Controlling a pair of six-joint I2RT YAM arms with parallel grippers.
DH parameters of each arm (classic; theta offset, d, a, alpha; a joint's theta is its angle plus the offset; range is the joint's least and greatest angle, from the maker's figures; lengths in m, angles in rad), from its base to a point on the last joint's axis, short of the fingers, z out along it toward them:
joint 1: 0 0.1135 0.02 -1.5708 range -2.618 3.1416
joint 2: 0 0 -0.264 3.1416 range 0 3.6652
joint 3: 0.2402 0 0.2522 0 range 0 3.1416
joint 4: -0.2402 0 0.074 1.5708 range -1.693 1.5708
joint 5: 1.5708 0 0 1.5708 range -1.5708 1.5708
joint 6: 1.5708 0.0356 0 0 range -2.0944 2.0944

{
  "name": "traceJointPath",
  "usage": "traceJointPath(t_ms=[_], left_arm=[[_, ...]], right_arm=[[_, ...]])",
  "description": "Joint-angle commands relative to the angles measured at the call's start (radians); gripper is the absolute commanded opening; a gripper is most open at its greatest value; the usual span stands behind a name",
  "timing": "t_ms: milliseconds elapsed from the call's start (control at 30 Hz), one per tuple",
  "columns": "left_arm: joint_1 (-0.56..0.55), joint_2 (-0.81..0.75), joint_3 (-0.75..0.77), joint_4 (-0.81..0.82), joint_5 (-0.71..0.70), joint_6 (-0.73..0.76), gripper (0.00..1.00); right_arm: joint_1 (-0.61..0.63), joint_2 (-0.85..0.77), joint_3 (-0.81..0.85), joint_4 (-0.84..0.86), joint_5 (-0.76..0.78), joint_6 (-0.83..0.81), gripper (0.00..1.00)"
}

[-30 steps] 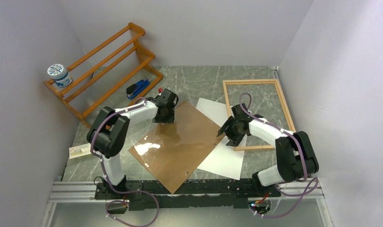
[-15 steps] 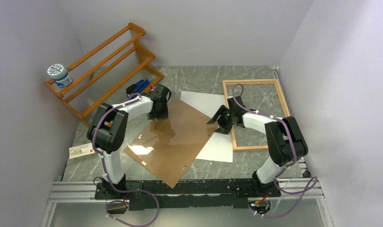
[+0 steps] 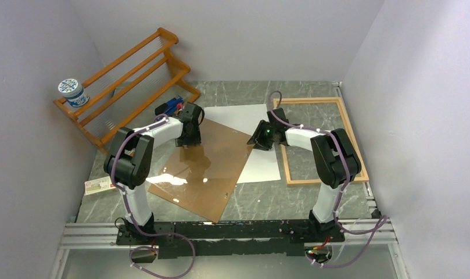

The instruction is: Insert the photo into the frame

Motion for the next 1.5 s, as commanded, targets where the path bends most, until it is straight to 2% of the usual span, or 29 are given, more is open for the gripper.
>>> traceJointPath(t_ms=[0, 200, 367, 567, 767, 1133, 1267, 1467], left_arm=[[-0.006, -0.010, -0.033, -0.060, 0.033, -0.021, 0.60], [-0.006, 0.017, -0.020, -0.070, 0.032, -0.011, 0.58], [-0.004, 0.018, -0.023, -0.067, 0.039, -0.008, 0.58], [-0.005, 0.025, -0.021, -0.065, 0.062, -0.009, 0.57], [-0.005, 0.028, -0.019, -0.065, 0.071, -0.009, 0.57], [-0.005, 0.033, -0.025, -0.054, 0.093, -0.003, 0.51], [-0.005, 0.037, -0.022, -0.057, 0.097, -0.003, 0.50], [-0.005, 0.043, -0.027, -0.054, 0.117, -0.013, 0.48]], right_arm=[[0.008, 0.011, 0.082, -0.034, 0.084, -0.072, 0.37], [0.008, -0.010, 0.119, -0.063, 0.132, -0.084, 0.35], [0.002, 0.022, 0.161, -0.116, 0.172, -0.053, 0.46], [-0.007, 0.041, 0.153, -0.053, 0.118, -0.035, 0.48], [-0.014, 0.092, 0.228, -0.204, 0.254, -0.010, 0.55], [-0.019, 0.114, 0.186, -0.021, 0.106, -0.066, 0.47], [-0.046, 0.084, 0.128, 0.131, -0.070, -0.051, 0.44], [-0.048, 0.009, 0.068, 0.227, -0.182, -0.037, 0.44]])
